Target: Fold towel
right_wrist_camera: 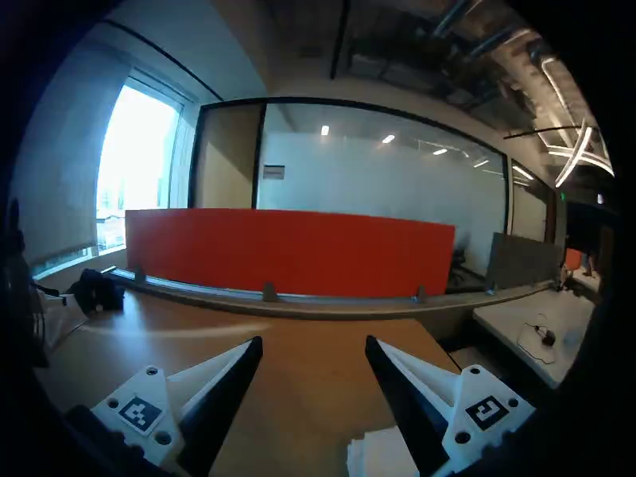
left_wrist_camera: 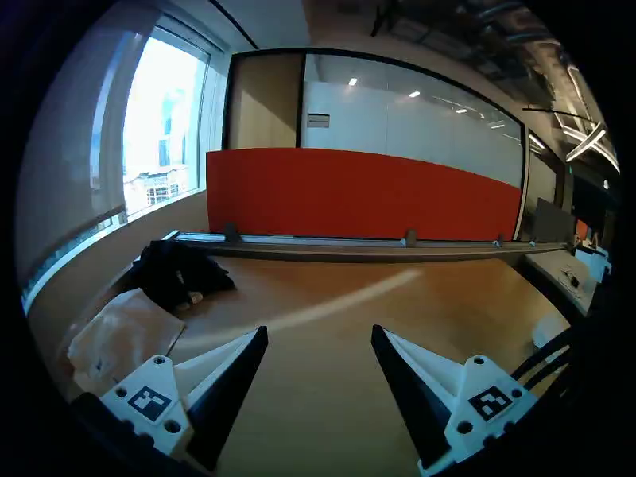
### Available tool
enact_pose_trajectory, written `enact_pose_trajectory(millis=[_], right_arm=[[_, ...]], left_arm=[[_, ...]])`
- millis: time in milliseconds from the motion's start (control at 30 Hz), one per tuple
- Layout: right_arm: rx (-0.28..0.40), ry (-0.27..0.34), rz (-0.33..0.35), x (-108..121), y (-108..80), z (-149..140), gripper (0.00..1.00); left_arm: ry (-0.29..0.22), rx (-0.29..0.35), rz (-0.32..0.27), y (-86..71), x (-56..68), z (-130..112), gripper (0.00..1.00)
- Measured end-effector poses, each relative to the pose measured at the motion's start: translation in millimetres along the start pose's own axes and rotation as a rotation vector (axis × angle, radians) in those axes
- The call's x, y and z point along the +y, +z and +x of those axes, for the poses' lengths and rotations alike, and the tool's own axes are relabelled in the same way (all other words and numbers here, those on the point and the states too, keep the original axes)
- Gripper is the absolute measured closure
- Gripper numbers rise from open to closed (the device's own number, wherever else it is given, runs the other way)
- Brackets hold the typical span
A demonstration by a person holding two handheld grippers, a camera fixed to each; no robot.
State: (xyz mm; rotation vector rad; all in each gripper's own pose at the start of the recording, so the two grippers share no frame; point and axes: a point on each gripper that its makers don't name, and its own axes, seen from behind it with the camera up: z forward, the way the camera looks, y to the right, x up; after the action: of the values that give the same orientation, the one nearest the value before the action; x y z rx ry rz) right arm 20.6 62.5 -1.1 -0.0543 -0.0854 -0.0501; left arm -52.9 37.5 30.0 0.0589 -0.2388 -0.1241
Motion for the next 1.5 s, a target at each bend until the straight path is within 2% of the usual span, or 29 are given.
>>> enact_pose_trajectory(millis=[167, 367, 567, 767, 967, 1133, 1300, 1500], right_arm=[[0.021, 0.0, 0.016, -28.8, 5.5, 8.8, 0.0], [0.043, 0.027, 0.029, -55.8, 9.0, 19.1, 0.0], [0.057, 0.043, 0.037, -71.8, 12.3, 25.7, 0.0], [0.054, 0.043, 0.044, -79.0, 12.9, 24.6, 0.0], [0.053, 0.048, 0.052, -80.8, 8.8, 26.5, 0.0], [0.051, 0.055, 0.057, -81.2, 3.8, 19.5, 0.0], [0.047, 0.069, 0.057, -83.2, -1.5, 11.4, 0.0], [0.051, 0.072, 0.058, -87.3, -7.0, 2.3, 0.0]], left_arm=[[-0.002, 0.029, -0.001, 2.9, -2.7, 8.3, 0.03], [-0.009, 0.075, 0.004, 0.7, -7.1, 22.2, 0.03], [-0.019, 0.112, 0.008, -4.5, -11.6, 33.2, 0.03], [-0.008, 0.135, 0.01, -9.2, -16.6, 36.4, 0.03], [0.002, 0.155, 0.0, -11.8, -20.7, 30.9, 0.03], [0.023, 0.184, 0.02, -11.0, -32.6, 21.5, 0.03], [0.036, 0.211, 0.033, -9.5, -43.1, 6.4, 0.03], [0.021, 0.239, 0.035, -8.8, -52.0, -16.3, 0.03]])
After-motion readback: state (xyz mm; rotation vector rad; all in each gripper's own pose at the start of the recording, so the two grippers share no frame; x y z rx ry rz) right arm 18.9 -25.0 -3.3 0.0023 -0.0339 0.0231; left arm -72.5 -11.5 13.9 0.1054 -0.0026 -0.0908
